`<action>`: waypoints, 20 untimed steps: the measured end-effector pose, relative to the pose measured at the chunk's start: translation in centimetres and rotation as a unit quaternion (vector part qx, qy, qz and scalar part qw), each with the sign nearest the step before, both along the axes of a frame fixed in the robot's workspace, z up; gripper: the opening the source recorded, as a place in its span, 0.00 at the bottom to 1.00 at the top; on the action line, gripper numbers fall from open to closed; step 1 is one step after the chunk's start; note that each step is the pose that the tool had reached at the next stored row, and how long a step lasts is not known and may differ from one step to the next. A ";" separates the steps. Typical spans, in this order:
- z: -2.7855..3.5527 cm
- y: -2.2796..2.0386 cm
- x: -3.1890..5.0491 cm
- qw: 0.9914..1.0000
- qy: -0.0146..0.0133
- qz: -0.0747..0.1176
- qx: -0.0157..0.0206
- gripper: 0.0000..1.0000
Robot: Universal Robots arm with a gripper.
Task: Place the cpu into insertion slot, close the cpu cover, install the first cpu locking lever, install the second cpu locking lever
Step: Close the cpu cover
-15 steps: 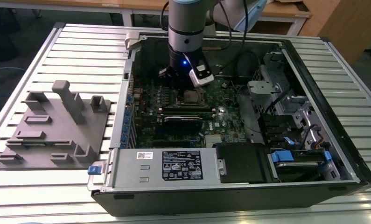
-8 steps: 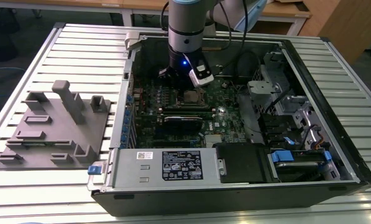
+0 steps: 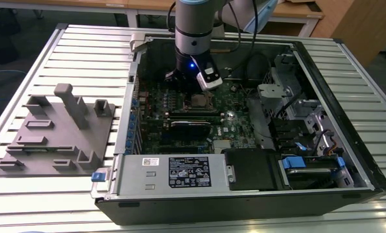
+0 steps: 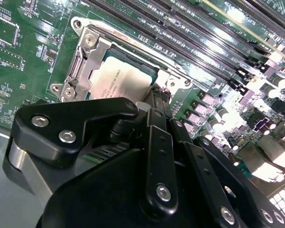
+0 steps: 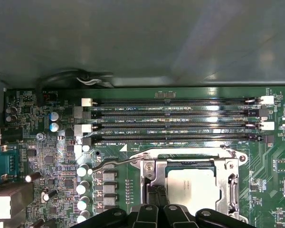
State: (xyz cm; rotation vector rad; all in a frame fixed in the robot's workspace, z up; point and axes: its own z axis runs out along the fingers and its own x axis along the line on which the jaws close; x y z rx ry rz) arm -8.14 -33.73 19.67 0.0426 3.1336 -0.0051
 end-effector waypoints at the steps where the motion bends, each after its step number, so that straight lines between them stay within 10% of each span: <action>1: 0.00 0.00 0.00 1.000 0.000 0.000 0.000 0.11; 20: 2.16 0.01 0.00 1.000 0.000 0.000 0.000 0.11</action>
